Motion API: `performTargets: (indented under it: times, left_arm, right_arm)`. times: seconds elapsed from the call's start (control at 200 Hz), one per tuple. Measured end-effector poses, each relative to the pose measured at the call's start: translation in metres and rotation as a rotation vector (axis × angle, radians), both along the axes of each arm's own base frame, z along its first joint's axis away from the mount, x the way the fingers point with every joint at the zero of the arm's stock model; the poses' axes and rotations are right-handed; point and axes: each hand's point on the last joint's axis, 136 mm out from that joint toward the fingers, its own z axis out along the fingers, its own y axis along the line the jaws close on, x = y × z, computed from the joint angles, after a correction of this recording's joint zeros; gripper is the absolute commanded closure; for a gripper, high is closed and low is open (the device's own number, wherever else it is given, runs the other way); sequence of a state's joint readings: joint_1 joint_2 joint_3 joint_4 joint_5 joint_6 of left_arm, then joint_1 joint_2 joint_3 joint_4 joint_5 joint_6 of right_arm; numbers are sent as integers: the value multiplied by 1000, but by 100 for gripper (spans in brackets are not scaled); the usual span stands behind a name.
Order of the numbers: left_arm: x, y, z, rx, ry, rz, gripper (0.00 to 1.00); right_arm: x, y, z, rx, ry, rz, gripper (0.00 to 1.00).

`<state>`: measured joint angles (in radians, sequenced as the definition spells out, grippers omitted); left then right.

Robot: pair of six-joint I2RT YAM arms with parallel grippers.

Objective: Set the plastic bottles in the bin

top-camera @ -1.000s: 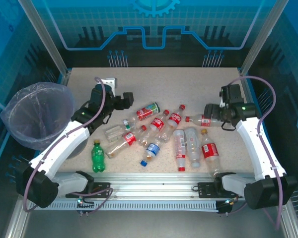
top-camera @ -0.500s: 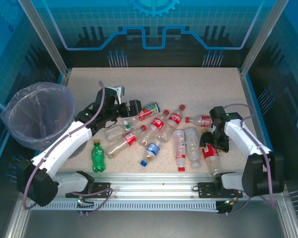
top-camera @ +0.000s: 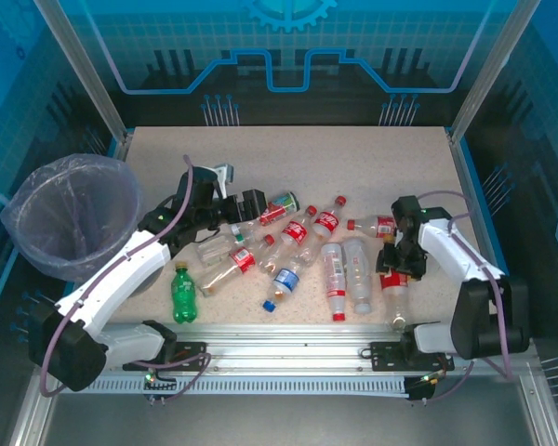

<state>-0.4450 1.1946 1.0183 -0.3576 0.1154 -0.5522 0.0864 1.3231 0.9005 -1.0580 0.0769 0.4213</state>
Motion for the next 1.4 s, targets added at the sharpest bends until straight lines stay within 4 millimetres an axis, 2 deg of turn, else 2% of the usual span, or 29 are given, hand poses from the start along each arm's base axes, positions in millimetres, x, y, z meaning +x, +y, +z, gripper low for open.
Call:
performTargets:
  times: [0.13, 0.255, 0.325, 0.405, 0.555, 0.67, 0.92, 1.061, 1.221, 1.321, 1.396]
  left_arm:
    - [-2, -17, 4, -62, 7, -64, 2]
    - [-8, -47, 19, -177, -9, -190, 1]
    - [-16, -69, 30, -241, -31, -288, 1]
    - [-31, -97, 37, -292, -48, -411, 1]
    - [-62, -144, 24, -319, -5, -601, 1]
    - [-72, -162, 14, -298, 4, -668, 1]
    - [-51, -181, 18, -274, -36, -673, 1]
    - [-38, -183, 9, -241, -21, -638, 1]
    - [-31, -185, 1, -215, -23, -623, 5]
    - [-28, -186, 2, -206, -34, -613, 13]
    - [-25, -185, 1, -192, -34, -599, 23]
  right_arm:
    - [26, 10, 56, 72, -196, 1, 43]
    - [49, 35, 112, 232, -389, 18, 44]
    - [60, 52, 132, 339, -453, 22, 44]
    - [74, 70, 145, 458, -496, 16, 45]
    - [97, 95, 161, 635, -531, -5, 46]
    - [109, 110, 168, 728, -536, -1, 46]
    - [111, 149, 178, 857, -519, 71, 46]
    - [116, 155, 176, 877, -519, 72, 46]
    - [114, 169, 179, 921, -502, 102, 47]
    - [113, 175, 180, 943, -495, 117, 47]
    - [114, 176, 182, 950, -498, 121, 47]
